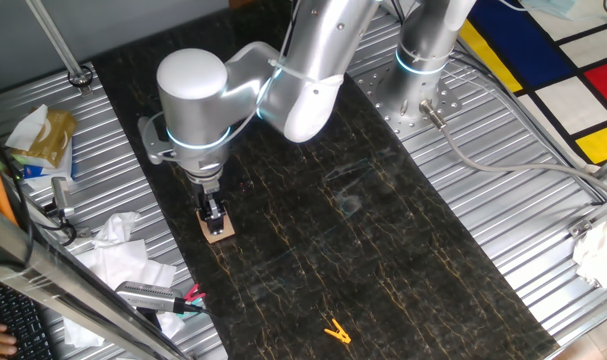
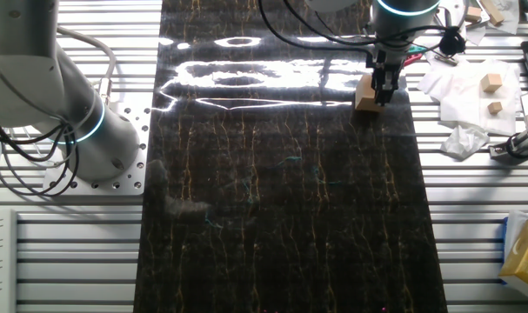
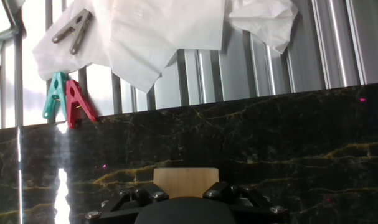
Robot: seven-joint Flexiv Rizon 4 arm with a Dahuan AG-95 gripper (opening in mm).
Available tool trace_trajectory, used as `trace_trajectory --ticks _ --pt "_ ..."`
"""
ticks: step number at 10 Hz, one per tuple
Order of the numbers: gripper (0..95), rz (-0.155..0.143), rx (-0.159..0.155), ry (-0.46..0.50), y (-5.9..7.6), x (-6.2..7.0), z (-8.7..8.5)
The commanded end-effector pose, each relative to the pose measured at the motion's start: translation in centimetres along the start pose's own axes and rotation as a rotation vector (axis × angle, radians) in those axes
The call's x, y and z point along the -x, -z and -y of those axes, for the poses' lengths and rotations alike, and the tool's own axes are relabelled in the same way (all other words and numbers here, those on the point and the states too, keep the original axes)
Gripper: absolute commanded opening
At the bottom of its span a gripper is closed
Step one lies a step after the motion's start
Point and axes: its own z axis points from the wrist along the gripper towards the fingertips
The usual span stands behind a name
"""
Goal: Hold a small block with the gripper and sweep it from left to right on the table
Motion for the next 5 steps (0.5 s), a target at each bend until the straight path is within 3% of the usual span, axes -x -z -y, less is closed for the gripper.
trace_trajectory --ticks 1,4,5 --pt "0.0 -0.003 -0.003 0.001 -0.01 -0.03 0.00" --pt "0.0 -0.005 -0.013 0.004 -0.01 -0.03 0.00" --pt "0.0 -0.005 -0.032 0.021 -0.01 -0.03 0.00"
